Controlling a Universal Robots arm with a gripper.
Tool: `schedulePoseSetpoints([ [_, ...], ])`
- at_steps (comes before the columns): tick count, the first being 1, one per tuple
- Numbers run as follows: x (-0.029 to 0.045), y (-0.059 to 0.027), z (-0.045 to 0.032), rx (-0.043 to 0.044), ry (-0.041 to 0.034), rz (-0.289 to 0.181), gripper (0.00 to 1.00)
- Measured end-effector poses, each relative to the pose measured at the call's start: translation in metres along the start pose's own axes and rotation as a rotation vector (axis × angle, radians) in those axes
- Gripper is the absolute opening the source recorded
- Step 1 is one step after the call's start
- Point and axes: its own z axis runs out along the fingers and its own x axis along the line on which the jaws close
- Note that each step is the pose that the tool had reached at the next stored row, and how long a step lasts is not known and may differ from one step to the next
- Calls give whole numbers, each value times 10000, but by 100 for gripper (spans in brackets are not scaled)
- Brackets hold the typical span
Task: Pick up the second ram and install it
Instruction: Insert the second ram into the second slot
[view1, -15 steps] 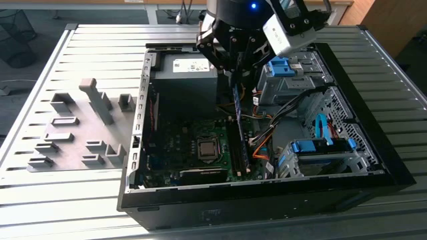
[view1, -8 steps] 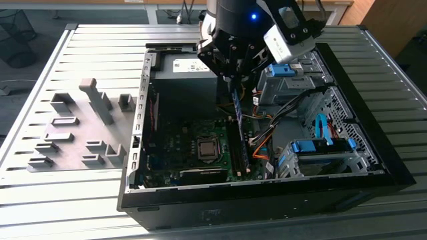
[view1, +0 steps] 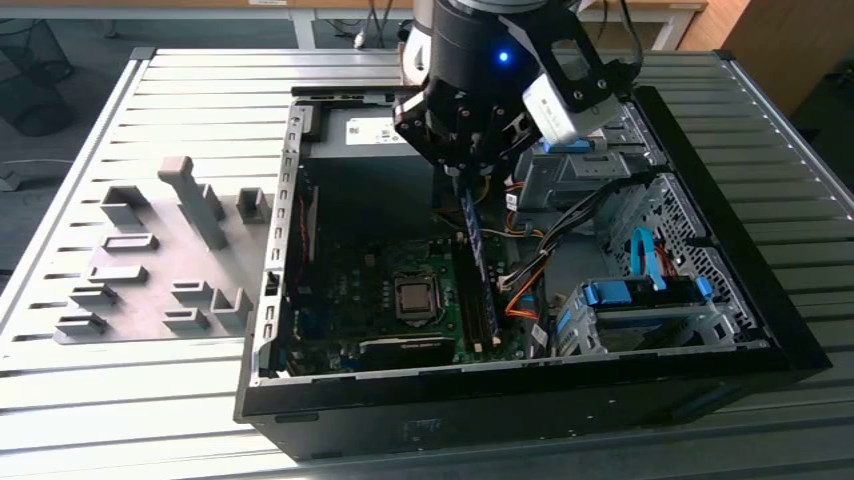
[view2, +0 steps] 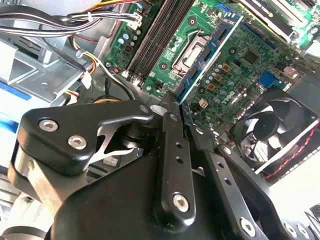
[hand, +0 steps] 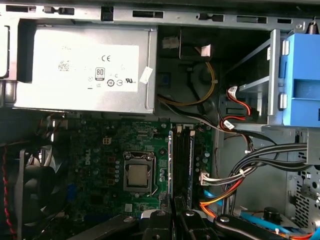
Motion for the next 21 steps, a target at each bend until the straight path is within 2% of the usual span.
schedulePoseSetpoints([
  [7, 0, 0, 68, 2, 5, -25, 14],
  [21, 0, 0, 77, -1, 4, -25, 14],
])
